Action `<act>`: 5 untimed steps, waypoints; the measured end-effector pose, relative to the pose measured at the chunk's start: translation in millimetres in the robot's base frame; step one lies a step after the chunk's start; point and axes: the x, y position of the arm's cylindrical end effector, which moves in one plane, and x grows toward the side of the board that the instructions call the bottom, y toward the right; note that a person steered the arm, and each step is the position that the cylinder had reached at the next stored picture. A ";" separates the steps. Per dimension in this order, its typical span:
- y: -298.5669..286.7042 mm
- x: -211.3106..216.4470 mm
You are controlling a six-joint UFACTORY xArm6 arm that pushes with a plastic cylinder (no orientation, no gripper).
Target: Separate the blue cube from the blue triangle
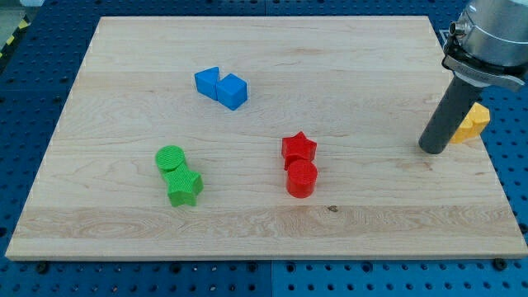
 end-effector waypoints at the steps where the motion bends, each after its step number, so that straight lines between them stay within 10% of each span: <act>1: -27.8 -0.5; 5: -77.8 -33.0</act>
